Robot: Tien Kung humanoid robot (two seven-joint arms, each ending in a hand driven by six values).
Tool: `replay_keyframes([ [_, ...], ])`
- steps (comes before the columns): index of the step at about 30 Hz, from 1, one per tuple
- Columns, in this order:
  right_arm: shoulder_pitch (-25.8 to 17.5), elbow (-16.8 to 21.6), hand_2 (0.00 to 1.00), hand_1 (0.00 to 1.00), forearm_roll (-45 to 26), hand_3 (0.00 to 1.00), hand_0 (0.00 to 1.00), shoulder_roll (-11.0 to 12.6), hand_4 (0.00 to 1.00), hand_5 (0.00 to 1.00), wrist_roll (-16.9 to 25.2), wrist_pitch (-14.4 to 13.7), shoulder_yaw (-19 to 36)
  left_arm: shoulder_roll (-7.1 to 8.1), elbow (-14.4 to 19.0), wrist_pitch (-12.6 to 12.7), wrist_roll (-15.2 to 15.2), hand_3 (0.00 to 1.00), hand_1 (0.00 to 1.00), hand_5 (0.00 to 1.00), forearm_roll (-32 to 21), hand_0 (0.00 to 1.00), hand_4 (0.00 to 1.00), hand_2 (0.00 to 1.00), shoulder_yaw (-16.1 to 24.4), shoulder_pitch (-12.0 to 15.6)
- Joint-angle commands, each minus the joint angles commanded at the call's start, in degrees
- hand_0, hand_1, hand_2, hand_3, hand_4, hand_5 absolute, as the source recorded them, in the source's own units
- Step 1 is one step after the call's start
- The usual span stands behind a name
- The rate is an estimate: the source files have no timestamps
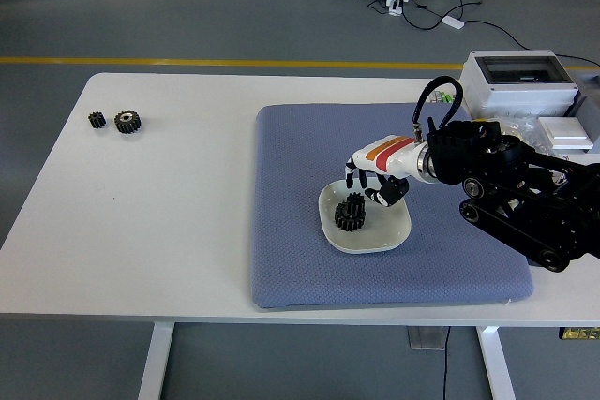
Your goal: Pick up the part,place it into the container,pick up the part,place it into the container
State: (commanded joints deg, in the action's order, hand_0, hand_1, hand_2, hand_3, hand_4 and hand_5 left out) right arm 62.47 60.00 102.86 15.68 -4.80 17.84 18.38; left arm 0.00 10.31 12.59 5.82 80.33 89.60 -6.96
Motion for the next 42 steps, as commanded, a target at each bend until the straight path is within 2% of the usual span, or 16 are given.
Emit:
replay_keyframes([
  [5, -0.3, 0.3, 0.707, 0.371, 0.5, 0.831, 0.179, 0.3, 0.697, 0.09, 0.0, -0.4, 0.8, 0.0, 0.0, 0.0, 0.1, 0.569, 0.676, 0.607, 0.1, 0.692, 0.67, 0.679, 0.1, 0.0],
  [6, -0.4, 0.6, 0.709, 0.368, 0.6, 0.833, 0.18, 0.4, 0.677, 0.087, 0.1, -0.6, 1.5, 0.0, 0.0, 0.0, 0.0, 0.569, 0.676, 0.605, 0.1, 0.69, 0.669, 0.679, 0.1, 0.0],
  [17, -2.3, 3.3, 0.719, 0.373, 0.8, 0.833, 0.185, 2.2, 0.69, 0.095, -0.1, -1.3, 8.6, 0.0, 0.0, -0.1, 0.1, 0.569, 0.676, 0.609, 0.1, 0.691, 0.669, 0.68, 0.2, 0.1],
  [18, -2.5, 3.3, 0.794, 0.574, 0.6, 0.904, 0.396, 2.4, 0.998, 0.337, 0.2, -1.4, 9.1, 0.0, 0.0, -0.1, 0.1, 0.568, 0.676, 0.612, 0.1, 0.691, 0.671, 0.68, 0.2, 0.1],
  [23, -3.8, 2.9, 0.794, 0.574, -1.8, 0.904, 0.396, 3.5, 0.998, 0.337, 3.4, -3.8, 12.1, 0.0, 0.0, -0.1, 0.1, 0.568, 0.676, 0.612, 0.2, 0.691, 0.671, 0.68, 0.4, 0.1],
  [24, -4.0, 2.9, 0.91, 0.72, -2.0, 0.998, 0.696, 3.6, 0.998, 0.496, 3.7, -4.2, 12.4, 0.0, 0.0, -0.1, 0.1, 0.568, 0.676, 0.613, 0.3, 0.69, 0.67, 0.68, 0.5, 0.1],
  [29, -4.7, 2.5, 0.91, 0.72, -3.8, 0.998, 0.696, 4.2, 0.998, 0.496, 4.7, -5.6, 13.7, 0.0, 0.0, -0.1, 0.2, 0.568, 0.676, 0.613, 0.4, 0.69, 0.67, 0.68, 0.5, 0.1],
  [30, -4.9, 2.3, 0.997, 0.881, -4.4, 0.998, 0.97, 4.3, 0.998, 0.623, 4.9, -5.9, 13.9, 0.0, 0.0, -0.1, 0.2, 0.568, 0.676, 0.614, 0.4, 0.689, 0.671, 0.681, 0.5, 0.1],
  [34, -5.4, 1.8, 0.997, 0.881, -8.9, 0.998, 0.97, 4.4, 0.998, 0.623, 5.9, -7.4, 14.4, 0.0, 0.0, -0.1, 0.2, 0.568, 0.676, 0.614, 0.4, 0.689, 0.671, 0.681, 0.5, 0.1],
  [35, -5.7, 1.7, 0.997, 0.881, -11.2, 0.998, 0.97, 4.5, 0.998, 0.623, 5.1, -8.0, 14.5, 0.0, 0.0, -0.1, 0.2, 0.568, 0.676, 0.614, 0.4, 0.689, 0.671, 0.681, 0.5, 0.1],
  [36, -6.0, 1.8, 0.998, 0.974, -13.3, 0.998, 0.998, 4.6, 0.998, 0.998, 3.8, -9.0, 14.6, 0.0, 0.0, -0.1, 0.2, 0.569, 0.676, 0.614, 0.4, 0.69, 0.67, 0.681, 0.5, 0.1],
  [42, -9.9, 3.9, 0.998, 0.988, -27.5, 0.998, 0.998, 5.8, 0.998, 0.998, -1.1, -16.3, 15.9, 0.0, 0.0, -0.1, 0.1, 0.569, 0.677, 0.615, -0.1, 0.691, 0.67, 0.682, 0.1, 0.1],
])
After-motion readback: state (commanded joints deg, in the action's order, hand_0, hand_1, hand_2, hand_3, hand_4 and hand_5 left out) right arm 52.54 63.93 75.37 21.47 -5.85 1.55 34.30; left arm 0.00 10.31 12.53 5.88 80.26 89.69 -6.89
